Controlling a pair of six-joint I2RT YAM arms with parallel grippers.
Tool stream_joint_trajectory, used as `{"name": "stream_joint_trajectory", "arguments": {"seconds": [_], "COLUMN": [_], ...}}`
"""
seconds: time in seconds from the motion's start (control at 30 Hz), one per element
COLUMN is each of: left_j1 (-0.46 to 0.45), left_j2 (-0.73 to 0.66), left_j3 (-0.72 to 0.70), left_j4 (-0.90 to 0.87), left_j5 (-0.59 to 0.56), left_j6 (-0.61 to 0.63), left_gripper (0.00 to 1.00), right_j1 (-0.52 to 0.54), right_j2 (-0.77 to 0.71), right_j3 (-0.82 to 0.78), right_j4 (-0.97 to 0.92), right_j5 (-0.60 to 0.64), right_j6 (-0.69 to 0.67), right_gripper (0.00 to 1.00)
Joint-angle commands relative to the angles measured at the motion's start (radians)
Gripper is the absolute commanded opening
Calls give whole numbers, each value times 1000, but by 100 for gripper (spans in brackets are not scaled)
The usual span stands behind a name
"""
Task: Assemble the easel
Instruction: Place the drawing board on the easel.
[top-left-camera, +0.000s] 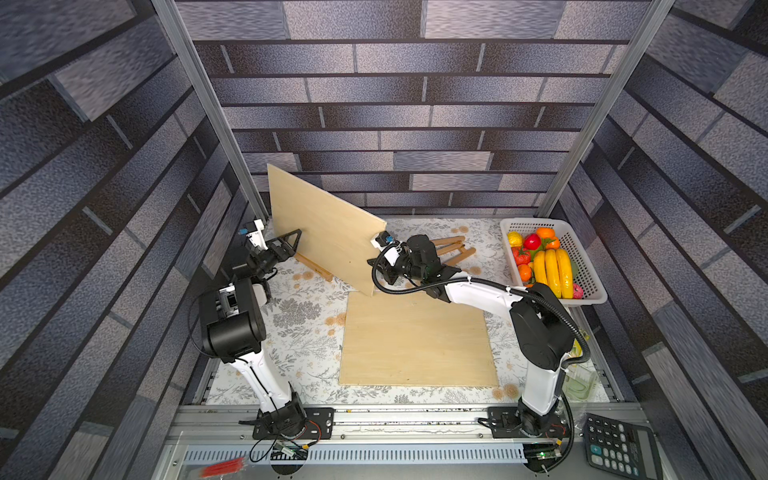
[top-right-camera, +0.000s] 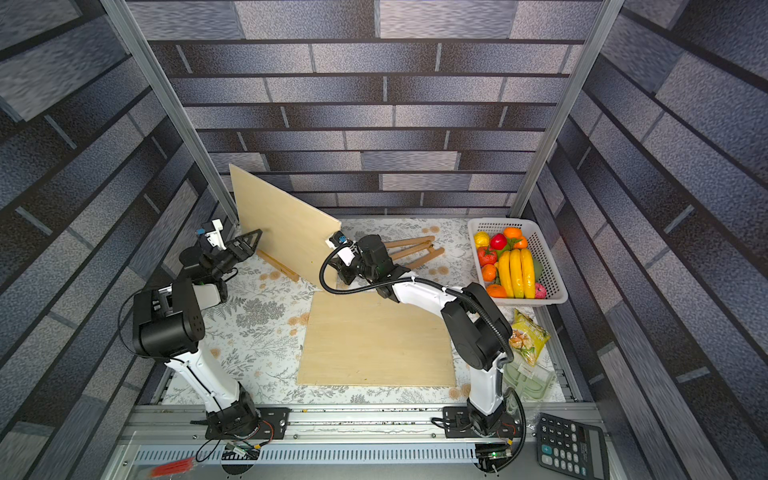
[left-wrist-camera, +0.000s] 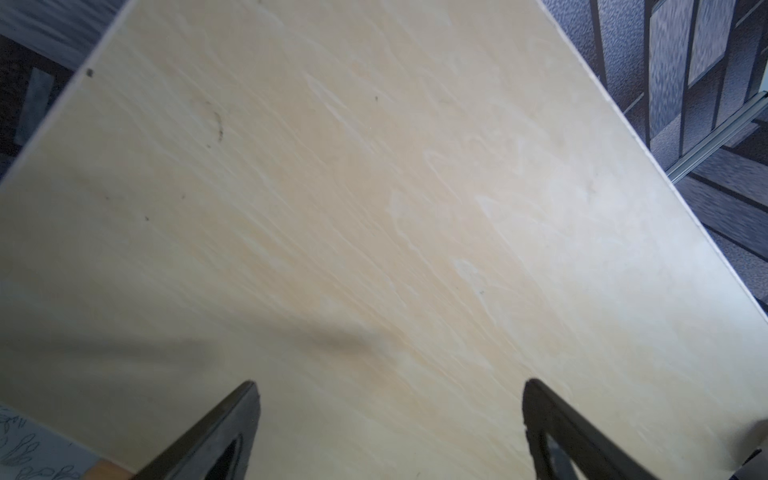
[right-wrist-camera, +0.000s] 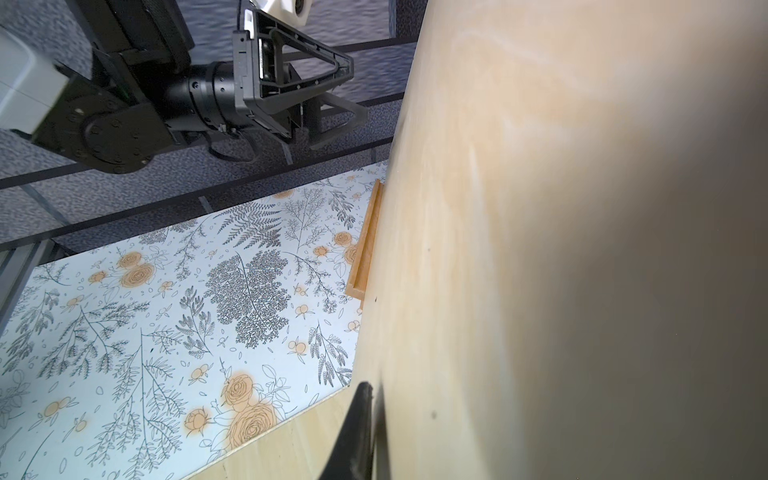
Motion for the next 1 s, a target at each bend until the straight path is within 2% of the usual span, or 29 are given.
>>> {"name": "stream_joint_trajectory", "arguments": {"seconds": [0.0, 0.1, 0.23, 0.6, 0.7, 0.77, 0.83, 0.9, 0.93, 0.97], "left_j1": [-10, -5, 7, 9, 9, 10, 9, 9, 8, 8], "left_j2": [-99, -120, -116, -108, -106, -104, -100, -97, -93, -91], "left_j3": [-36, -56, -76, -75, -82, -81, -77, -72, -70, -68], "left_j4": [-168, -194, -146, -138, -130, -125, -124, -113, -107, -102], "left_j5": [-31, -31, -31, -29, -27, -29, -27, -29, -26, -26], "left_j6": [117, 127, 98, 89, 86, 83, 81, 72, 67, 62], "left_gripper": [100, 100, 100, 100, 100, 100, 100, 100, 100, 100], "right_j1": [-3, -3, -4, -3, -3, -4, -3, -4, -3, -2], "right_j2": [21, 51, 87, 167, 162, 153, 143, 142, 121, 101], "right_j3": [76, 95, 117, 168, 159, 149, 143, 133, 126, 118], "right_j4": [82, 96, 121, 142, 144, 155, 158, 161, 164, 169], "right_j5": [-33, -24, 5, 4, 23, 38, 48, 60, 65, 70], "right_j6": [-27, -27, -44, 6, 7, 2, -2, -4, -5, -8], "right_gripper": [0, 0, 0, 0, 24, 43, 53, 57, 63, 65]}}
